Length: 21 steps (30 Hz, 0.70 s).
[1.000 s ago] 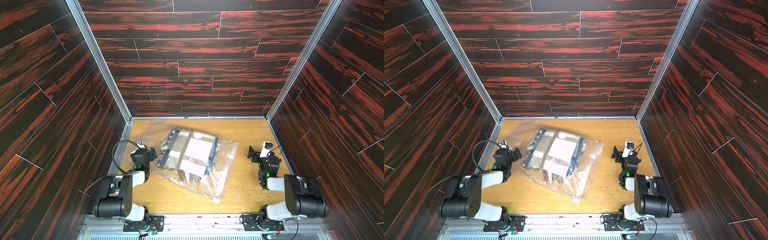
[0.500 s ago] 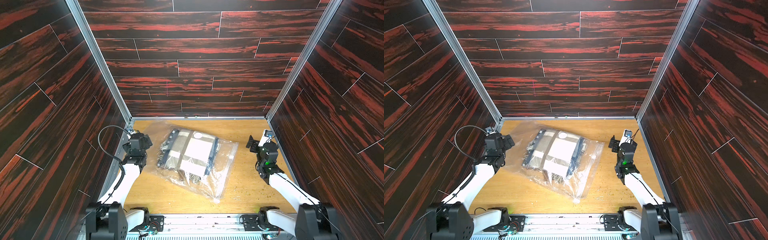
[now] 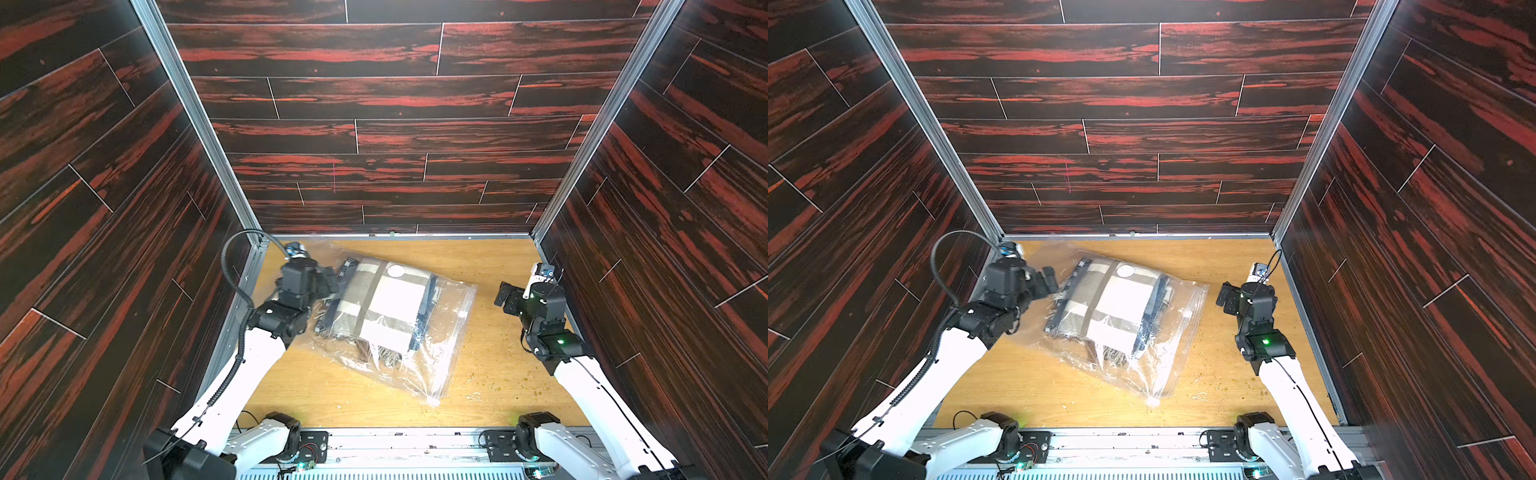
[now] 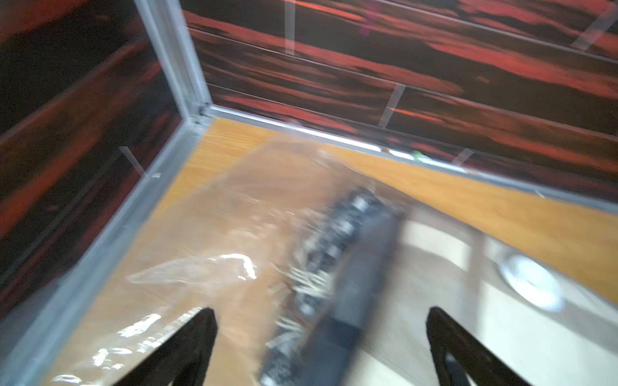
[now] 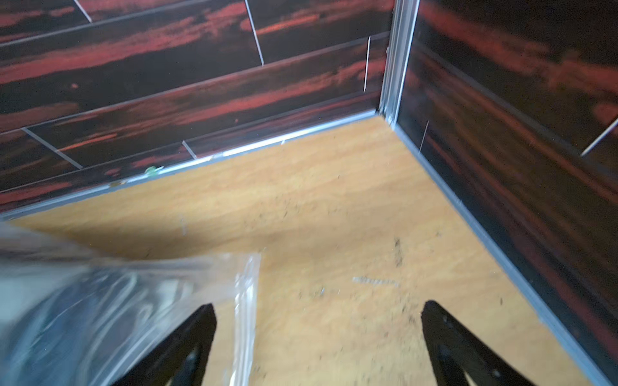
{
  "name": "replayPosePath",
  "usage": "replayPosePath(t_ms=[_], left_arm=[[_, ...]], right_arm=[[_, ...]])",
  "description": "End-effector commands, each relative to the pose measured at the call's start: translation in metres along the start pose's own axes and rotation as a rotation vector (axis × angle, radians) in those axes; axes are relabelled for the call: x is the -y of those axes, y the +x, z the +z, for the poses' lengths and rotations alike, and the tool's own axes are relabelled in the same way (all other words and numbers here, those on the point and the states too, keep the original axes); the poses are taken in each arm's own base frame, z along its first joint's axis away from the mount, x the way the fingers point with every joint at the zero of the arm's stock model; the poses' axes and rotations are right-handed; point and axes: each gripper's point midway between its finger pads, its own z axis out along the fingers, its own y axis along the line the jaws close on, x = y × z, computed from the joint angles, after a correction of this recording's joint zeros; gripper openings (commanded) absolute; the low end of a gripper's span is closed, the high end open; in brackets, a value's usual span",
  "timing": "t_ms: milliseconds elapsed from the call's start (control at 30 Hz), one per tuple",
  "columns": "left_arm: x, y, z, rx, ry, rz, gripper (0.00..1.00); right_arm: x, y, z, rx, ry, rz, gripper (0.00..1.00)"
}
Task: Take the scarf out of the vacuum bag
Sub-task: Open the vacuum bag at the center of the board.
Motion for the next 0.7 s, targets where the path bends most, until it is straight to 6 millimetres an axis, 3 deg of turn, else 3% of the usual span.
replayPosePath(t_ms=[0,167,300,467,667], left_arm=[[0.015,0.009,-0.017,-0.049,0.006,0.024,1.00],[0.055,0.031,-0.035,-0.109,0.122,0.076,1.00],[0.083,0.034,-0.052,-0.095,0.168,0.108,1.00],[0.138,0.053,-0.077,-0.188,0.326,0.169,0.99],[0.188,0.093,-0.094,-0.298,0.473,0.246,0.98]], right_arm=[[0.000,0.028,-0.014,-0.147,-0.020,0.045,0.98],[-0.013,0.047,-0.025,-0.255,-0.108,0.039,0.98],[-0.015,0.056,-0.029,-0.329,-0.111,0.054,0.98],[-0.018,0.062,-0.028,-0.400,-0.125,0.057,0.99],[0.004,0.066,-0.015,-0.430,-0.060,0.121,0.98]])
